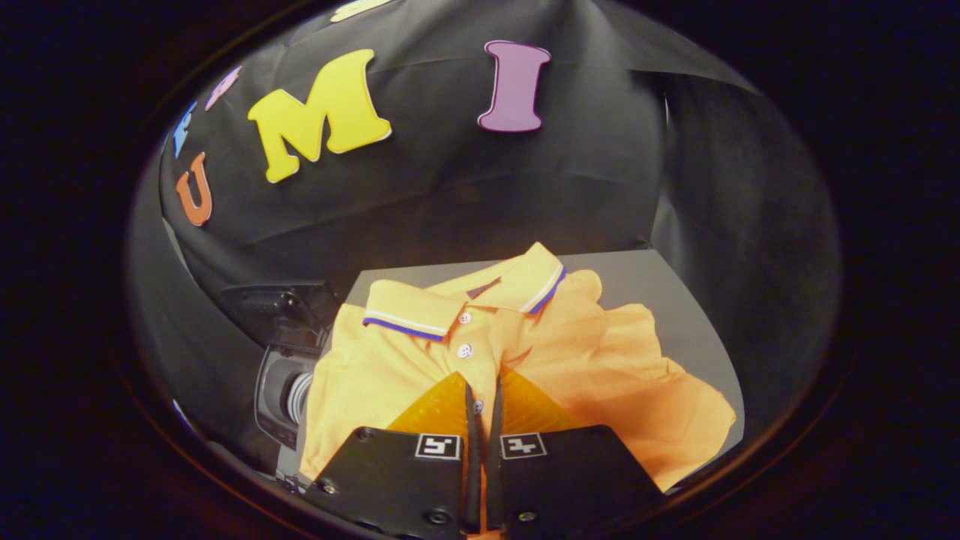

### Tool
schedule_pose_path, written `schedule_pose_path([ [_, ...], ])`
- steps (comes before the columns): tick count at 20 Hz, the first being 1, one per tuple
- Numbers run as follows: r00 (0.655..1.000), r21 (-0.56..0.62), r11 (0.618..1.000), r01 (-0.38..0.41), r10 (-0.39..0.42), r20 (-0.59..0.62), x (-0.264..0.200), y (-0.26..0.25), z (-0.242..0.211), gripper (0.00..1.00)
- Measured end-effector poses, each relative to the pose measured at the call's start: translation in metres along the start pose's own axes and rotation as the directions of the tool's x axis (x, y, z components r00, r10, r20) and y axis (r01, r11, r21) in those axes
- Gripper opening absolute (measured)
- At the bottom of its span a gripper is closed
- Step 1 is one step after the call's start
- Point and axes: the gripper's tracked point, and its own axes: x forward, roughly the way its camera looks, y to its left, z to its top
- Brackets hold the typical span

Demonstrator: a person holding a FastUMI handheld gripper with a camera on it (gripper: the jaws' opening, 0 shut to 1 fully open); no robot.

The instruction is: Put the clothes into the washing machine and then close the washing machine lid.

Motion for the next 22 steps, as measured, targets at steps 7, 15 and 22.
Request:
schedule_pose_path([
  [7, 0.994, 0.017, 0.996, -0.086, 0.084, 0.063, -0.045, 0.019, 0.024, 0.06],
  [15, 0.977, -0.003, 0.991, -0.131, 0.130, 0.166, -0.114, 0.068, 0.051, 0.06],
  [22, 0.957, -0.035, 0.986, -0.163, 0.166, 0.239, -0.175, 0.122, 0.061, 0.06],
])
